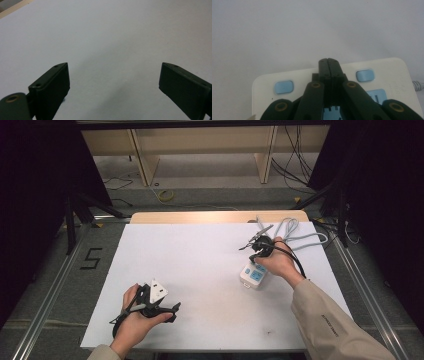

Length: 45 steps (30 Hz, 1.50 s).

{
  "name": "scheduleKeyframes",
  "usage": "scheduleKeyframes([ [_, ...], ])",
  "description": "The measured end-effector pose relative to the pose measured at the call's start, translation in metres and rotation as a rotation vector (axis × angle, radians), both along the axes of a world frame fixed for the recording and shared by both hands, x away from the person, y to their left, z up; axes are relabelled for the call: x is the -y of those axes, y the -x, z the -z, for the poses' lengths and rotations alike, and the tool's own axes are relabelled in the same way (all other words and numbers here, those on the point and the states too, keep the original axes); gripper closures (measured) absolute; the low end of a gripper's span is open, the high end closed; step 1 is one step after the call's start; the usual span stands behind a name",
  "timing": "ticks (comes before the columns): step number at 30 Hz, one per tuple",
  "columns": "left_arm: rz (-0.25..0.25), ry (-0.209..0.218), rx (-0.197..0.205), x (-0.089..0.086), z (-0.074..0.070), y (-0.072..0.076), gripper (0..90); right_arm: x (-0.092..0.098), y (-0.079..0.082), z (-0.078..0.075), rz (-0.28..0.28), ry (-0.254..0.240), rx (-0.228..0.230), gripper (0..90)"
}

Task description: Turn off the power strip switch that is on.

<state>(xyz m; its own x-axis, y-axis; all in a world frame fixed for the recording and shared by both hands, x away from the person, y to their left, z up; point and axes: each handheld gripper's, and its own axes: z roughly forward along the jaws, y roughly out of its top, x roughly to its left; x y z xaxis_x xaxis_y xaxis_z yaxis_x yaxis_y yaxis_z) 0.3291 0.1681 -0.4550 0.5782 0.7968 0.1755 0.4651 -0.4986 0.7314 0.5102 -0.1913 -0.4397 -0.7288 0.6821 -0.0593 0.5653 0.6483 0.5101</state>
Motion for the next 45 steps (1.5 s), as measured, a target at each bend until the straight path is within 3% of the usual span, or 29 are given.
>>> scheduleKeyframes([
  [19, 0.003, -0.006, 0.001, 0.0000, -0.0003, 0.0002, 9.4, -0.0063, -0.0023, -0.0031, 0.018, 0.046, -0.033, 90.0],
  [30, 0.003, -0.005, 0.003, 0.0006, -0.0004, 0.0004, 9.4, -0.0063, -0.0073, -0.0046, 0.024, 0.043, -0.073, 90.0],
  [45, 0.004, -0.004, 0.003, 0.0009, -0.0005, 0.0005, 9.4, -0.0096, -0.0101, -0.0061, 0.021, 0.072, -0.092, 90.0],
])
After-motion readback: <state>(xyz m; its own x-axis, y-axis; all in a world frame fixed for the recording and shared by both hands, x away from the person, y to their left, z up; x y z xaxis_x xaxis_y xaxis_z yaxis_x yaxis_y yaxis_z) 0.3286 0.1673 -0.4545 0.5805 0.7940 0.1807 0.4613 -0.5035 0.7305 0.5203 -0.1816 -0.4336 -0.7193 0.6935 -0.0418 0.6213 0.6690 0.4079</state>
